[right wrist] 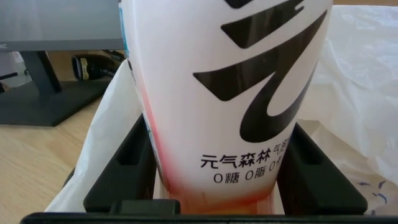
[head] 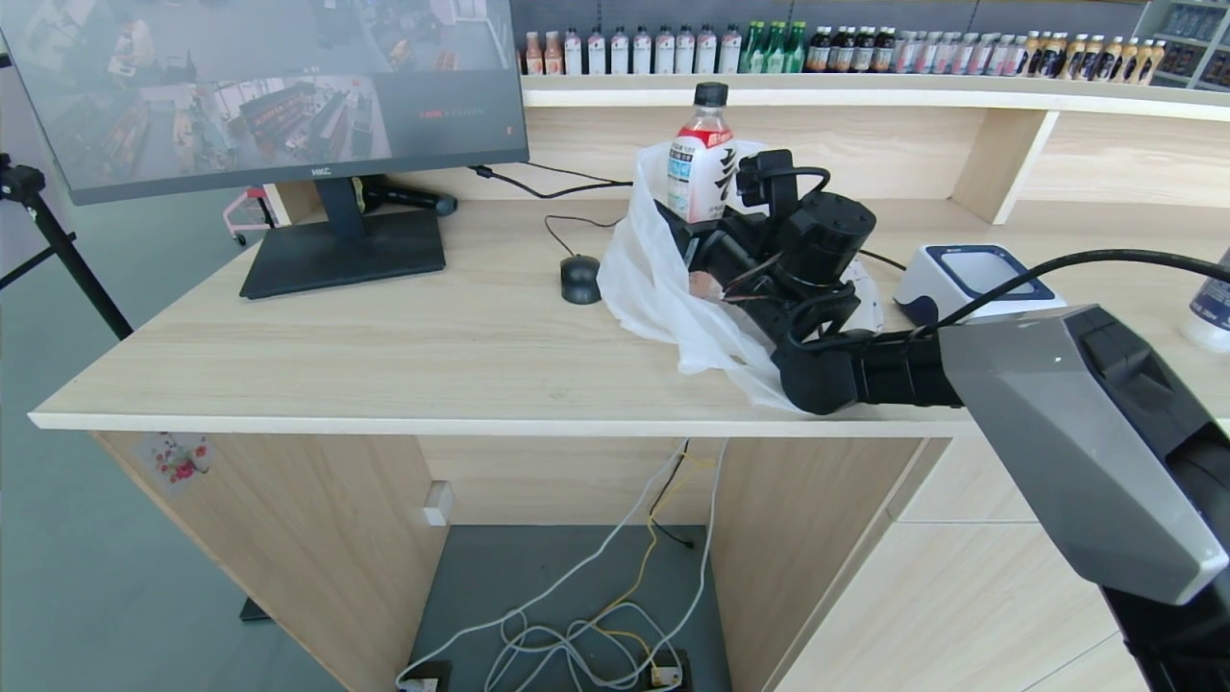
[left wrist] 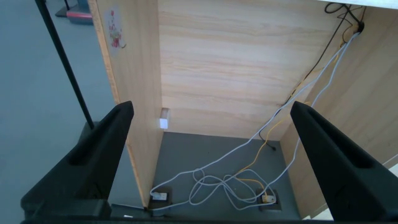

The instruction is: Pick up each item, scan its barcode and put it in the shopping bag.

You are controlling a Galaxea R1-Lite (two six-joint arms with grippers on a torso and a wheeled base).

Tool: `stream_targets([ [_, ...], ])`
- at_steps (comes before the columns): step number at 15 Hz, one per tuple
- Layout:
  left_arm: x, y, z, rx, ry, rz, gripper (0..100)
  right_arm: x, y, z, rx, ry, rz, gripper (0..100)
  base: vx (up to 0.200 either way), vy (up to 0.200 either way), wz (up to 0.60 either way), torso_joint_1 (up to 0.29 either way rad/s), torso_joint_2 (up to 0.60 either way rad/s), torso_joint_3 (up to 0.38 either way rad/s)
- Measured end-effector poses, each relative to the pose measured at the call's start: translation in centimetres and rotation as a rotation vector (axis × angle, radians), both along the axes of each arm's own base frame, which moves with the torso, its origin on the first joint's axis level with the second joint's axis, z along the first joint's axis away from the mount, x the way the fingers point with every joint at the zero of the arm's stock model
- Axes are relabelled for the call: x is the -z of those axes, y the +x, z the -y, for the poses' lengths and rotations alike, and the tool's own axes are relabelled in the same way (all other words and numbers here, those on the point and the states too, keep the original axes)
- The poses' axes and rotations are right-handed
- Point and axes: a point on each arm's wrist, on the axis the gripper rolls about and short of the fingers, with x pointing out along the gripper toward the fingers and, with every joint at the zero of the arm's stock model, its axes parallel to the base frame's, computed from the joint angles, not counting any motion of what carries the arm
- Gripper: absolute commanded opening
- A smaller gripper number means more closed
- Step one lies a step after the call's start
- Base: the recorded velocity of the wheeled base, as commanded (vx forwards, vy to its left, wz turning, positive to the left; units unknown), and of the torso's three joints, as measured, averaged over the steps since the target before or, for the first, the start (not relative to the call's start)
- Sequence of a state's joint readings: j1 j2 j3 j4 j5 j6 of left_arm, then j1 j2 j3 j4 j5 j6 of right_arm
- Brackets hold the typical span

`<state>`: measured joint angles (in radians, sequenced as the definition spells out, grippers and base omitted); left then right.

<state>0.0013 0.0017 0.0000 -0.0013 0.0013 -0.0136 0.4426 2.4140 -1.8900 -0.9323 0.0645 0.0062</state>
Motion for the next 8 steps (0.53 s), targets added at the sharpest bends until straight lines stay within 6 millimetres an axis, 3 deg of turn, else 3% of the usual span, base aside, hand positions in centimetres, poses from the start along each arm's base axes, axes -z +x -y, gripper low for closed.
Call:
stream_targets([
  [2,0.00,0.00,0.00,0.000,0.000,0.000,100,0.04,0.05,0.08,0.002,-0.001,-0.001,0,0.000,0.000,0.00,0.000,0.00,0.000],
  [3,0.00,0.00,0.00,0.000,0.000,0.000,100,0.05,0.04,0.06,0.001,-0.002,-0.001,100,0.000,0.000,0.00,0.000,0.00,0.000],
  [8,0.00,0.00,0.00,0.000,0.000,0.000,100,0.06,0.00,0.04,0.002,0.002,0.006,100,0.000,0.000,0.00,0.000,0.00,0.000],
])
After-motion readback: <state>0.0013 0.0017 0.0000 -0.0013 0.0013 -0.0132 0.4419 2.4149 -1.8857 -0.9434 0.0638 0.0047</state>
